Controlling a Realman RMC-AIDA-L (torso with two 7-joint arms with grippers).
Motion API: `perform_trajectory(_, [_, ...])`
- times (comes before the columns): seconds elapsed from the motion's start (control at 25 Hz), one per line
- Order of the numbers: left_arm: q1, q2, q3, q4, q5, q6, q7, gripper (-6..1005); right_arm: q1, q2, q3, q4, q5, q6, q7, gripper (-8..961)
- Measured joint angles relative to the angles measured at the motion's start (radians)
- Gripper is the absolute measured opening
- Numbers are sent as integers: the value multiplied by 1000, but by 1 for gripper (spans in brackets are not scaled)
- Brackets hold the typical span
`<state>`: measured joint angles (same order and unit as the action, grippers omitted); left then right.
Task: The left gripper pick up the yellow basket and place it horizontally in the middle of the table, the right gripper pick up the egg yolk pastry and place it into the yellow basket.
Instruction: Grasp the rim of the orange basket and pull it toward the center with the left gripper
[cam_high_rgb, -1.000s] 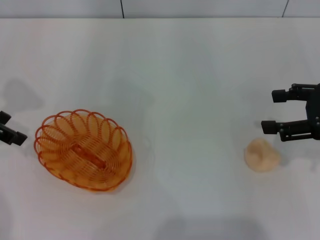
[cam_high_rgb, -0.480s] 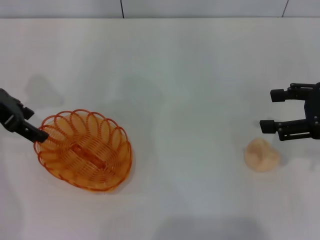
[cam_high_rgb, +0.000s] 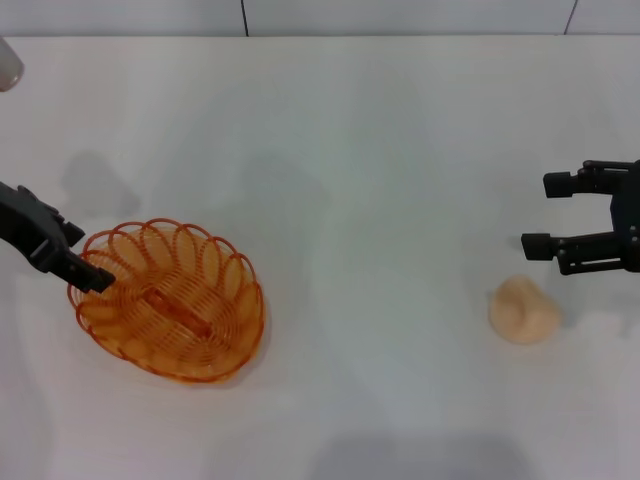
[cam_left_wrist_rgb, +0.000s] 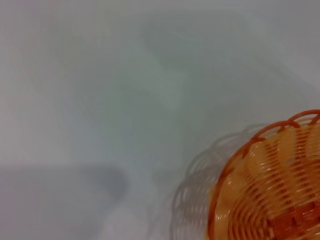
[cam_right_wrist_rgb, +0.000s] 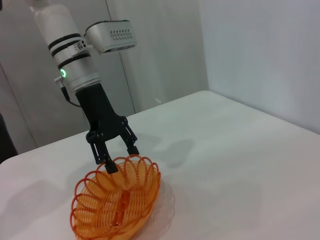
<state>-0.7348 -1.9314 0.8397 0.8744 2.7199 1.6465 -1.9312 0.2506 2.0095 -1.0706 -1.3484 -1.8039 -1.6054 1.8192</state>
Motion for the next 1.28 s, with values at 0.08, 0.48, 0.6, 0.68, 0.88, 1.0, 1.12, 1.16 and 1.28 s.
perform_trajectory(0.08, [0, 0, 0, -5, 0, -7, 0, 722, 1, 0, 0, 0, 0, 0, 0, 858])
perform_trajectory(0.48, [-5, -12, -1, -40, -1, -43, 18, 707, 8, 0, 1, 1, 0, 0, 1, 858])
perform_trajectory(0.6, [-5, -13, -2, -40, -3, -46, 19, 703, 9, 0, 3, 1, 0, 1, 1, 858])
perform_trajectory(0.68, [-6, -14, -3, -42, -4, -50, 18, 700, 10, 0, 3, 1, 0, 3, 1, 858])
perform_trajectory(0.88, [-10, -17, -2, -60, -1, -56, 16, 636, 11, 0, 3, 2, -3, 11, 2, 858])
perform_trajectory(1.0, [-11, -17, -1, -61, -1, -57, 17, 575, 12, 0, 3, 2, -4, 11, 3, 858])
perform_trajectory(1.12, [-11, -17, -2, -61, -3, -58, 18, 514, 16, 0, 3, 2, -6, 12, 8, 858])
perform_trajectory(1.16, [-11, -17, -2, -61, -3, -59, 18, 493, 17, 0, 3, 2, -7, 12, 10, 858])
perform_trajectory(1.28, [-7, -17, -1, -63, -3, -72, 17, 452, 21, 0, 3, 2, -8, 12, 11, 858])
